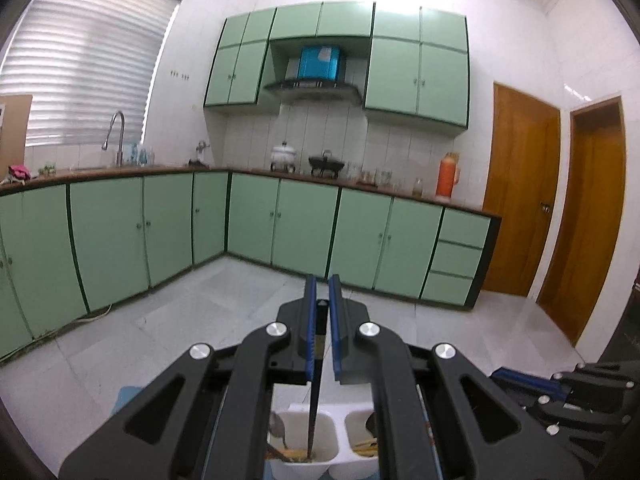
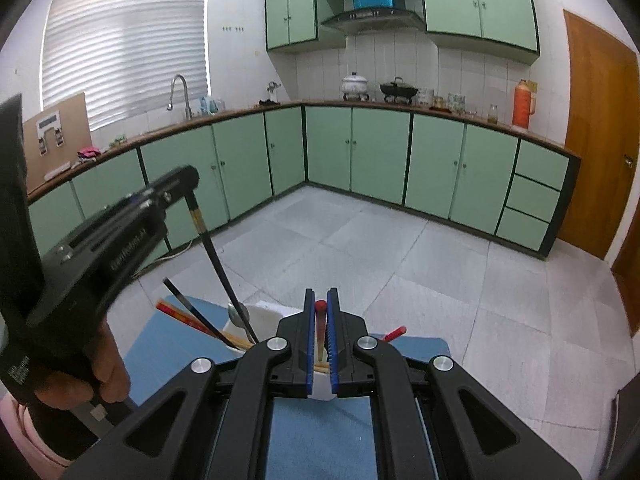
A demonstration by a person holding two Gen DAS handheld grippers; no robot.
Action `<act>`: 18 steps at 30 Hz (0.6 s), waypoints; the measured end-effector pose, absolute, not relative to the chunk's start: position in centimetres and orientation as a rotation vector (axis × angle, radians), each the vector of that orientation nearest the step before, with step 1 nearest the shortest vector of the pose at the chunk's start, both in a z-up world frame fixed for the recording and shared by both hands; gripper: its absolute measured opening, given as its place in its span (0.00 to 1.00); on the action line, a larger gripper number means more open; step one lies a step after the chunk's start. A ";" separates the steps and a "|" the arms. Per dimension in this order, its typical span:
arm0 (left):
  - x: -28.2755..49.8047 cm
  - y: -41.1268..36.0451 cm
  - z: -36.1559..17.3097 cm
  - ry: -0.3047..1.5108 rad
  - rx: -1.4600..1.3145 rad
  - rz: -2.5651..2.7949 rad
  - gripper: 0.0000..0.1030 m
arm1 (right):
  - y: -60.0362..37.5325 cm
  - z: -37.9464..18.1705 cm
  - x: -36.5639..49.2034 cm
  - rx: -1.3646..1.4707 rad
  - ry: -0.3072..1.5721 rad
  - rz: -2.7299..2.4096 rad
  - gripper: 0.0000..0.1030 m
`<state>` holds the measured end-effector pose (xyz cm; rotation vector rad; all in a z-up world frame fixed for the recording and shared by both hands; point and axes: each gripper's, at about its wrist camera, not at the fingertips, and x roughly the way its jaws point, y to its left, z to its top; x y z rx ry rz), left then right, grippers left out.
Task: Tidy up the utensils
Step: 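Lower both chopsticks into the white holder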
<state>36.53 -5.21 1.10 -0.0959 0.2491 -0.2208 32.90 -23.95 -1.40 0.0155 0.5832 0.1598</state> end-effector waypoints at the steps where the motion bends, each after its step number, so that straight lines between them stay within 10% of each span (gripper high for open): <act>1: 36.6 -5.0 0.7 0.256 -0.093 -0.218 0.05 | -24.0 -1.7 33.1 0.018 0.589 0.161 0.05; 18: 38.1 -3.8 -3.4 0.374 -0.064 -0.203 0.06 | -23.1 -4.8 34.3 0.023 0.652 0.179 0.06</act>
